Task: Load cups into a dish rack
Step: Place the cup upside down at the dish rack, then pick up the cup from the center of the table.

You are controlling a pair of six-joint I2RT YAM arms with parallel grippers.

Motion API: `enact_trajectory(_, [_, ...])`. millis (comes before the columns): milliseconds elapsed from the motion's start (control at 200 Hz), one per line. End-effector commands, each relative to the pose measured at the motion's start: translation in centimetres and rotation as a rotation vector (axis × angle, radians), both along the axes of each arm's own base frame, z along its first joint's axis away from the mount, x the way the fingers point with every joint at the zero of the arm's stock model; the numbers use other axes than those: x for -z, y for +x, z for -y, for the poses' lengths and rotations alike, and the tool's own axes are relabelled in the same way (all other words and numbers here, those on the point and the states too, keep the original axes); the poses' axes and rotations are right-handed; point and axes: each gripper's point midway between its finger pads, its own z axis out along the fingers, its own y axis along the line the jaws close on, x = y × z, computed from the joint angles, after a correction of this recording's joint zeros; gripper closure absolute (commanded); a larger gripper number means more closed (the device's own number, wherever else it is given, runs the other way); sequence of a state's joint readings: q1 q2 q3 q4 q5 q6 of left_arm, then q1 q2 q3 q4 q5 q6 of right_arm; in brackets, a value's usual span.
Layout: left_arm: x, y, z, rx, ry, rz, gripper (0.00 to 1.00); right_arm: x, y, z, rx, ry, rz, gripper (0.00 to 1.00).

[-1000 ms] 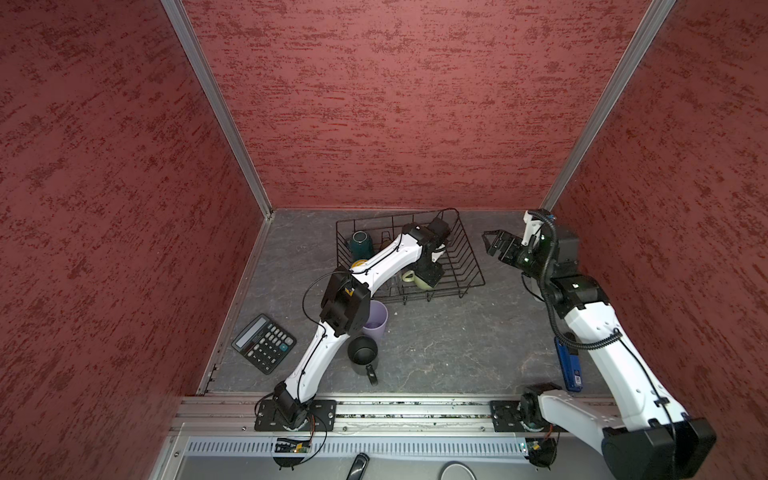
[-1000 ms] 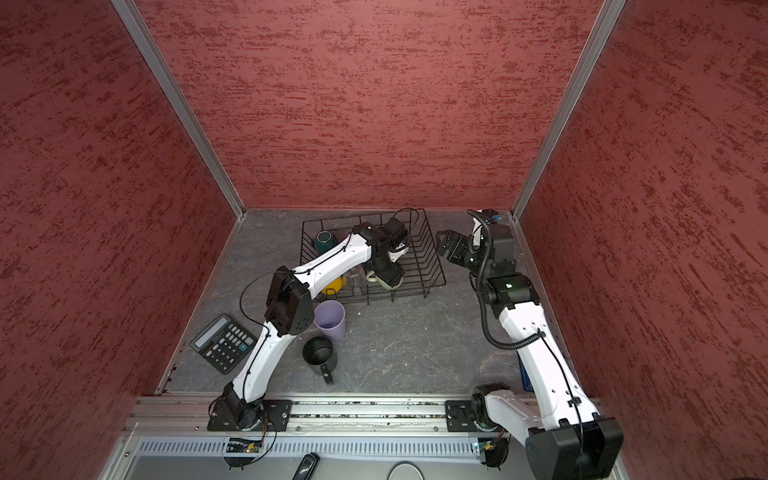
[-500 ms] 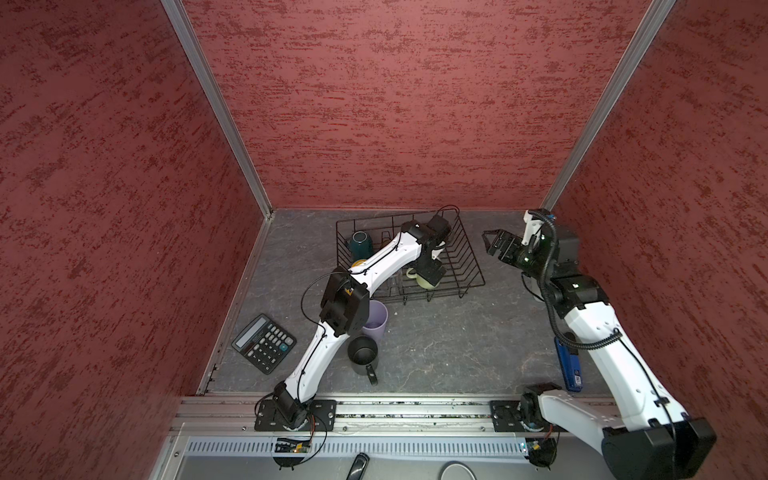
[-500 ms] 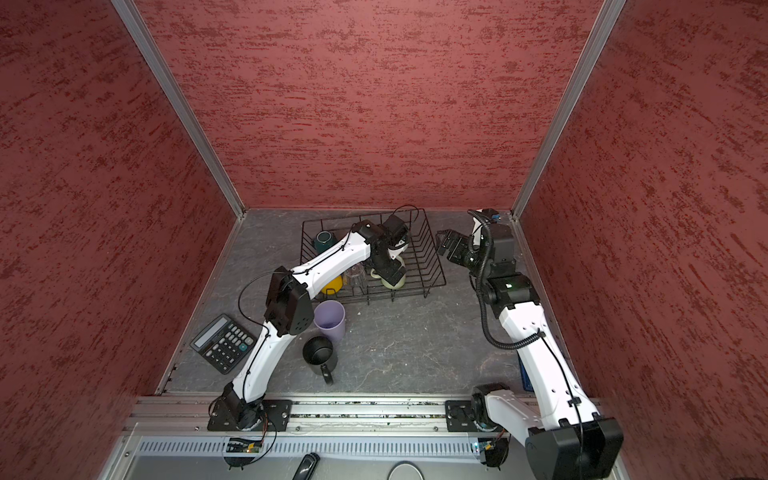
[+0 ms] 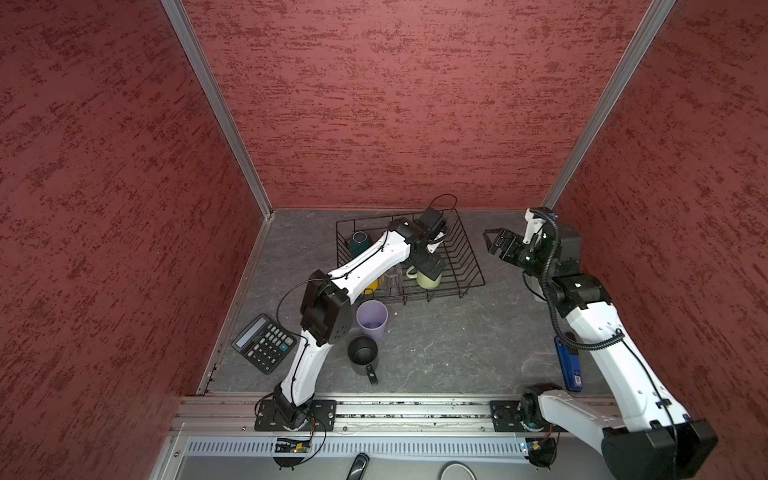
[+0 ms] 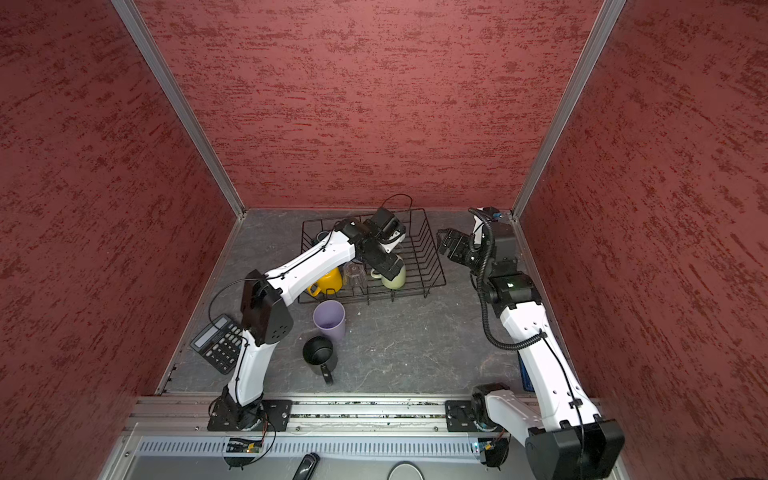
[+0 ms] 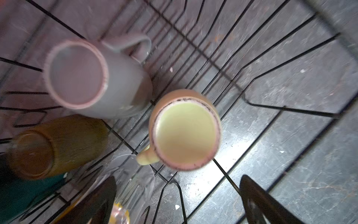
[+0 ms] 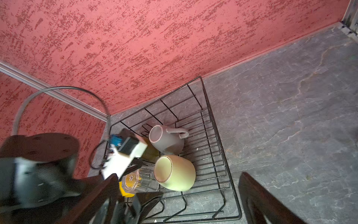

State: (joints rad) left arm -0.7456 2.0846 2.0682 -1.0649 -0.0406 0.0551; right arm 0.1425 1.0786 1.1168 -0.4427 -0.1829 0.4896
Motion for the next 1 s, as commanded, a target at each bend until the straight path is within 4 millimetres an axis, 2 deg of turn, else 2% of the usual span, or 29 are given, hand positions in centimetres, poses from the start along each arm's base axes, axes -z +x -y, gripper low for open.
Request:
enact_trajectory(0, [-6.7, 1.2, 0.4, -0.023, -0.184, 0.170, 0.00, -1.7, -0.5, 0.3, -0.006, -0.019, 0.031, 0.04])
enact_trajectory(140, [-12.2, 1.1, -1.0, -0.078, -0.296, 0.348, 0.00, -0.7, -0.3, -0.2, -0.041, -0.032, -0.017, 0.08])
enact_trajectory(235, [-15.2, 0.5, -2.1, -0.093, -0.413, 0.502, 0.00, 0.5, -0.1, -1.1, -0.086, -0.026, -0.072, 0.14])
enact_trajectory(321, [-17.6, -0.1, -4.7, -0.150, -0.519, 0.638, 0.00, 1.2, -0.1, -2.0, -0.105, -0.044, -0.111, 0.18])
enact_trajectory(406, [-18.9, 0.0, -8.5, -0.239, -0.583, 0.666, 0.00, 1.4, -0.4, -3.7, -0.133, -0.087, -0.131, 0.19])
enact_trajectory(481, [-19.4, 0.5, -12.2, -0.338, -0.641, 0.651, 0.00, 1.8, -1.0, -6.1, -0.170, -0.136, -0.155, 0.20])
enact_trajectory(596, [-18.7, 0.9, -17.6, -0.475, -0.674, 0.636, 0.00, 3.3, -2.5, -10.2, -0.233, -0.245, -0.223, 0.21])
enact_trajectory(731, [-17.3, 1.1, -22.5, -0.618, -0.692, 0.592, 0.00, 5.2, -5.0, -14.7, -0.334, -0.282, -0.295, 0.25])
enact_trajectory(867, [-16.3, 1.1, -25.8, -0.703, -0.747, 0.546, 0.00, 7.0, -7.8, -18.1, -0.424, -0.294, -0.361, 0.28])
enact_trajectory(997, [-15.9, 0.8, -27.2, -0.726, -0.765, 0.534, 0.00, 8.6, -9.9, -20.8, -0.503, -0.280, -0.419, 0.31])
